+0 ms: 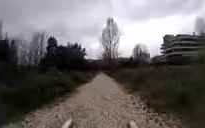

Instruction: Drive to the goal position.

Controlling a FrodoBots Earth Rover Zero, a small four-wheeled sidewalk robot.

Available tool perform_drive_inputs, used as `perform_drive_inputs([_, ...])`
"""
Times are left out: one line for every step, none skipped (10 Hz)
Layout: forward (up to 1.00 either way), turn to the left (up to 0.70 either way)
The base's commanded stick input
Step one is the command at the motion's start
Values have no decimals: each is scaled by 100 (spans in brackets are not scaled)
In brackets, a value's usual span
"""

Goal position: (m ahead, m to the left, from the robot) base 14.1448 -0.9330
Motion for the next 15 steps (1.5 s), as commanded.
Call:
perform_drive_inputs([70,0])
perform_drive_inputs([70,0])
perform_drive_inputs([70,0])
perform_drive_inputs([70,0])
perform_drive_inputs([70,0])
perform_drive_inputs([70,0])
perform_drive_inputs([70,0])
perform_drive_inputs([70,0])
perform_drive_inputs([70,0])
perform_drive_inputs([70,0])
perform_drive_inputs([70,0])
perform_drive_inputs([70,0])
perform_drive_inputs([70,0])
perform_drive_inputs([70,0])
perform_drive_inputs([70,0])
